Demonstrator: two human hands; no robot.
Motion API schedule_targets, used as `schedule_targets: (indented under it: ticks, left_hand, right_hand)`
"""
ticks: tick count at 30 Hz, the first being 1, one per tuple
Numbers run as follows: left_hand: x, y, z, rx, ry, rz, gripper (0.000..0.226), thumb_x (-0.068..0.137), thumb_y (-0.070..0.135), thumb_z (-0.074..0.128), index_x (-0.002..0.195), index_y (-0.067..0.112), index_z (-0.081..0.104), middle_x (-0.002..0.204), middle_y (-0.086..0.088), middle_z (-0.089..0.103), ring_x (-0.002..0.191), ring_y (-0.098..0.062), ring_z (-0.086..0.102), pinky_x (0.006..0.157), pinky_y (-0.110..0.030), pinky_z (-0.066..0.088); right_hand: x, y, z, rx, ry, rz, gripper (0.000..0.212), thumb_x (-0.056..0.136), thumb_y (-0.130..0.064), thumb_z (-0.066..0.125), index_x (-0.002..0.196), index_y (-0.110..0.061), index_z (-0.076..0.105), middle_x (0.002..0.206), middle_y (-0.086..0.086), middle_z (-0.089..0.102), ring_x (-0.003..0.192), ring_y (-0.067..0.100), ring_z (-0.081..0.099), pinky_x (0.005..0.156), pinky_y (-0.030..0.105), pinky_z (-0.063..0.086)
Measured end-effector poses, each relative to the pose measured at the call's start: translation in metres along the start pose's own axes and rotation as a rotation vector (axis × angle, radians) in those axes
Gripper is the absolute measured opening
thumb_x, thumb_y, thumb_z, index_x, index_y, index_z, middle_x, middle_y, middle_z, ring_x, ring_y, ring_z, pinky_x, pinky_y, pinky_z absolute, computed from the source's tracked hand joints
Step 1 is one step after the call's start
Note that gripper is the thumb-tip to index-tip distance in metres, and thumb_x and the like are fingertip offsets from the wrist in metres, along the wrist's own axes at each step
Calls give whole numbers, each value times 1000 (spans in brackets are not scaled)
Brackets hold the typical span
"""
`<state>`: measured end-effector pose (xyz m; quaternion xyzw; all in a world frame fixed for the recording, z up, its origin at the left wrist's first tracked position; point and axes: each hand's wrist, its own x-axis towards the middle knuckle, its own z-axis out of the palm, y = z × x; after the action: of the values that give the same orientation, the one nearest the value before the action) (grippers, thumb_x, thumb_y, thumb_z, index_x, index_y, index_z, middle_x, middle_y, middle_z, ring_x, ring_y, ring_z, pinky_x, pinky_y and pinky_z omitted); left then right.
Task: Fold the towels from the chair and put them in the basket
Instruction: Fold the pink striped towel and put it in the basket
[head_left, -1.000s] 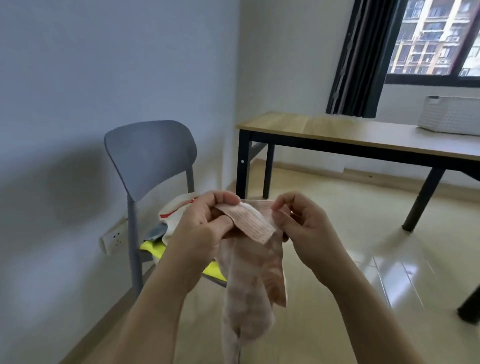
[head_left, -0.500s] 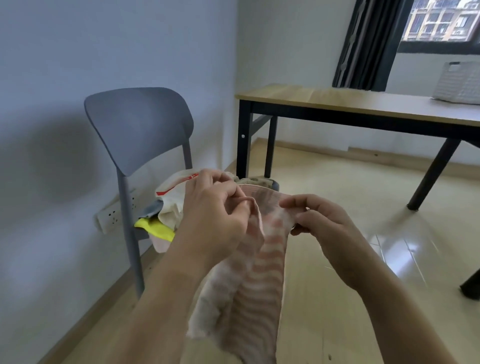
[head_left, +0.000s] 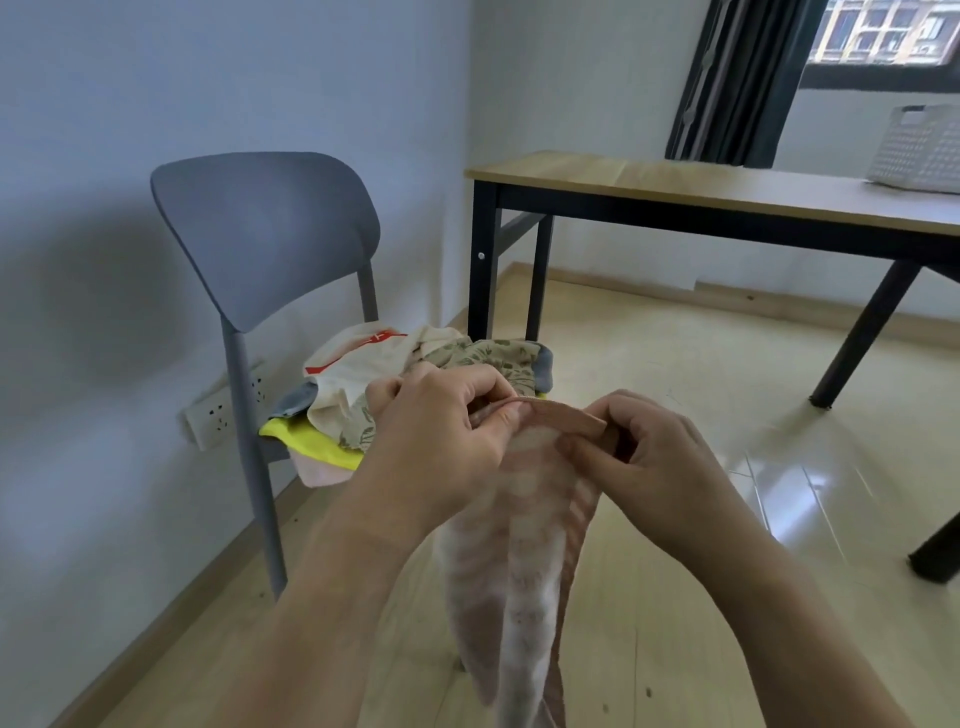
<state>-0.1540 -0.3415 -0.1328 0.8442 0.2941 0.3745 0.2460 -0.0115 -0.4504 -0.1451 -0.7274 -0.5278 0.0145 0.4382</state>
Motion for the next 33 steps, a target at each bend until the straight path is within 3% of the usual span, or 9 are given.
schedule_targets:
  ticks: [4, 7, 9, 15, 19, 21, 24, 29, 33]
  left_hand:
    - [-1, -5, 6, 152, -191, -9, 33, 90, 52, 53, 71, 27, 63, 58, 13, 52, 85, 2, 44, 89, -29, 16]
    - [-5, -15, 15, 384, -303, -60, 33, 93, 56, 39, 86, 34, 62, 88, 17, 60, 104, -8, 45, 102, -38, 14]
    - [-8, -23, 21, 490, -262, -93, 30, 96, 48, 33, 100, 35, 59, 111, 18, 55, 117, -13, 37, 107, -44, 10]
    - [-9, -27, 26, 568, -185, -66, 29, 99, 42, 32, 104, 37, 61, 120, 21, 47, 122, -14, 29, 110, -48, 0]
    - [-7, -38, 25, 504, -254, -116, 30, 95, 42, 45, 100, 28, 71, 138, 13, 45, 125, -18, 42, 110, -41, 28]
    - [-6, -42, 23, 354, -219, -165, 27, 92, 35, 53, 83, 19, 73, 116, 8, 64, 101, -18, 60, 87, -36, 49]
    - [-5, -37, 21, 210, -54, -200, 20, 88, 28, 63, 73, 18, 71, 68, 2, 66, 67, -17, 62, 56, -28, 45]
    - [-2, -23, 13, -10, 214, -91, 5, 81, 20, 74, 78, 16, 73, 74, 8, 67, 68, -2, 59, 57, -8, 42]
    - [-1, -20, 8, -30, 258, 21, 4, 83, 14, 70, 80, 15, 71, 80, 8, 67, 76, -5, 60, 69, -8, 45]
  right_hand:
    - [-2, 4, -7, 14, 4, 29, 11, 82, -16, 67, 72, -18, 64, 67, 0, 58, 60, 9, 44, 57, 19, 39]
    - [-3, 11, -16, 29, -28, 83, 11, 81, -13, 67, 70, -15, 65, 58, -3, 52, 52, 6, 41, 51, 17, 37]
    - [-4, 14, -22, 16, -62, 111, 13, 81, -12, 68, 69, -16, 65, 56, -4, 50, 51, 7, 40, 50, 17, 36]
    - [-8, 16, -26, 60, -131, 137, 26, 79, -3, 68, 60, -19, 58, 78, 11, 67, 72, 32, 60, 66, 44, 52]
    - [-8, 16, -26, 123, -127, 192, 26, 77, 2, 66, 59, -16, 57, 80, 15, 66, 70, 30, 58, 65, 40, 51]
    - [-8, 16, -25, 161, -123, 221, 25, 76, 3, 64, 60, -14, 57, 81, 17, 66, 68, 22, 55, 63, 34, 47]
    - [-7, 17, -24, 199, -75, 268, 21, 77, 5, 63, 63, -10, 57, 75, 17, 61, 66, 18, 50, 61, 30, 43]
    - [-4, 22, -16, 156, 174, 288, 29, 76, 7, 61, 64, -19, 57, 73, 4, 62, 64, 14, 50, 58, 24, 39]
    - [-3, 21, -12, 315, 247, 295, 26, 82, 2, 66, 67, -19, 62, 74, 3, 64, 68, 15, 55, 61, 20, 47]
